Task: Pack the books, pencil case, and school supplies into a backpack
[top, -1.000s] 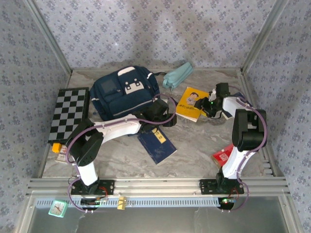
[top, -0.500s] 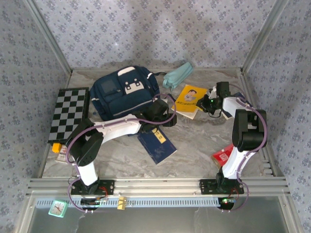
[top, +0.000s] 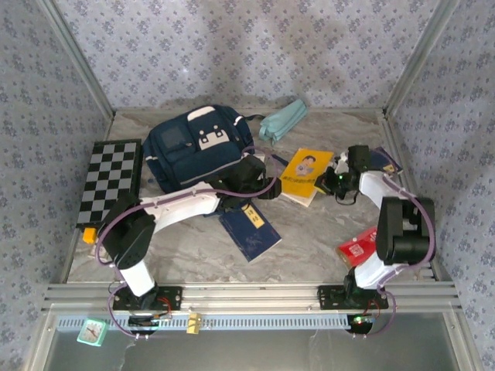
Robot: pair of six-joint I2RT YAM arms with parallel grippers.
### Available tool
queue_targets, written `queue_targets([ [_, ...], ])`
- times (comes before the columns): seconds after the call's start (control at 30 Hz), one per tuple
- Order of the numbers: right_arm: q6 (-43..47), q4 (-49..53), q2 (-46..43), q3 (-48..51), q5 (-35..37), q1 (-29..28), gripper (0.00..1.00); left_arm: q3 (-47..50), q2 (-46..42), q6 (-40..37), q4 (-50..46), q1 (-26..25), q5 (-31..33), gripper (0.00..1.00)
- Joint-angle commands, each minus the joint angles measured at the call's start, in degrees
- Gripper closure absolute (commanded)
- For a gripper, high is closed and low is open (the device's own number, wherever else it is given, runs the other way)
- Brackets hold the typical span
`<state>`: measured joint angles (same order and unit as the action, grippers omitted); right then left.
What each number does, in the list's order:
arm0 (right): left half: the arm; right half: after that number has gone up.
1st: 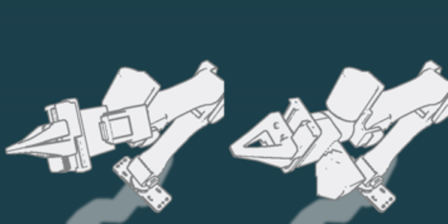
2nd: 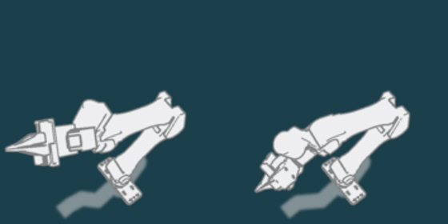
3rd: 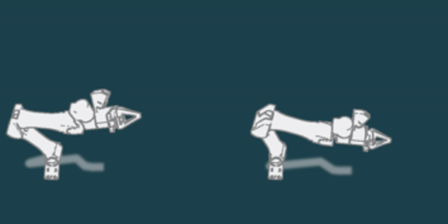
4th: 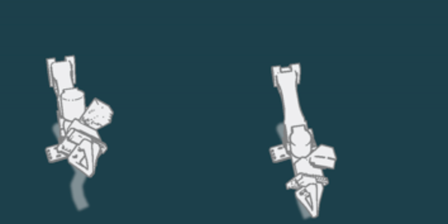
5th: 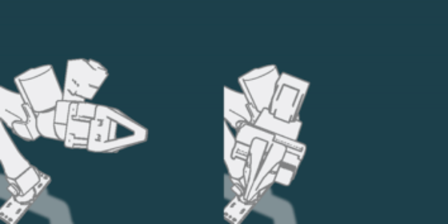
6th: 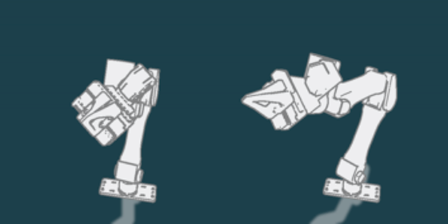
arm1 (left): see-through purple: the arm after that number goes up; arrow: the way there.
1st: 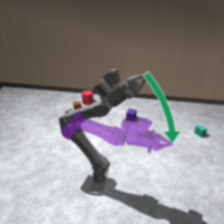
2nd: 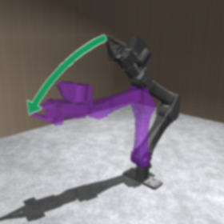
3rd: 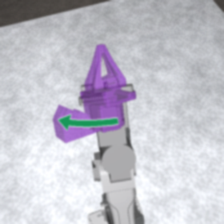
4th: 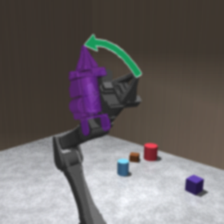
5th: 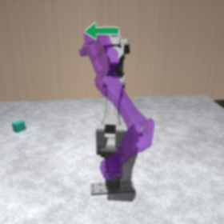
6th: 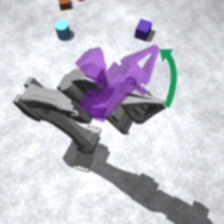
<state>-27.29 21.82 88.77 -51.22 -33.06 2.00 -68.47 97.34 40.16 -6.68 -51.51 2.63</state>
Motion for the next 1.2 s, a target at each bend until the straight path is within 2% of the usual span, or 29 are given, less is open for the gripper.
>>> queue_targets([
  [0.0,4.2,9.3,-5.8,4.1,-1.9,0.1,1.00,0.3,-2.6,0.4,-1.1,-0.3,-0.1,0.31],
  [0.17,4.8,14.7,-15.3,11.6,0.6,0.3,0.99,-0.6,-0.6,2.2,-1.1,-0.3,-3.4,0.31],
  [0.2,4.5,14.6,-16.7,12.5,1.2,0.5,0.88,-1.2,0.5,2.6,-1.2,-0.3,-4.3,0.31],
  [0.23,4.3,14.6,-17.8,13.2,1.4,0.7,0.83,-2.2,1.9,3.1,-1.2,-0.3,-5.0,0.31],
  [0.3,4.1,14.4,-17.7,13.2,0.4,1.8,0.78,-4.0,4.7,4.1,-1.3,-0.4,-6.2,0.32],
  [0.43,3.8,11.2,-14.8,12.4,1.3,3.4,0.60,-7.2,9.5,4.5,-1.0,-0.6,-7.1,0.35],
  [0.5,3.3,8.9,-11.4,12.1,-0.5,3.3,0.56,-8.7,11.8,4.6,-0.7,-0.6,-8.3,0.36],
  [0.6,2.7,7.0,-7.7,10.9,1.3,2.1,0.49,-9.9,14.7,4.8,-0.1,-1.0,-8.8,0.41],
  [0.87,0.0,1.0,-2.1,10.8,0.7,-0.4,0.42,-12.8,21.5,5.5,1.1,-1.5,-11.0,0.55],
  [1.17,0.8,3.0,-6.4,8.4,-3.3,-1.1,0.40,-12.9,23.7,5.7,0.1,-1.5,-10.0,0.66],
])
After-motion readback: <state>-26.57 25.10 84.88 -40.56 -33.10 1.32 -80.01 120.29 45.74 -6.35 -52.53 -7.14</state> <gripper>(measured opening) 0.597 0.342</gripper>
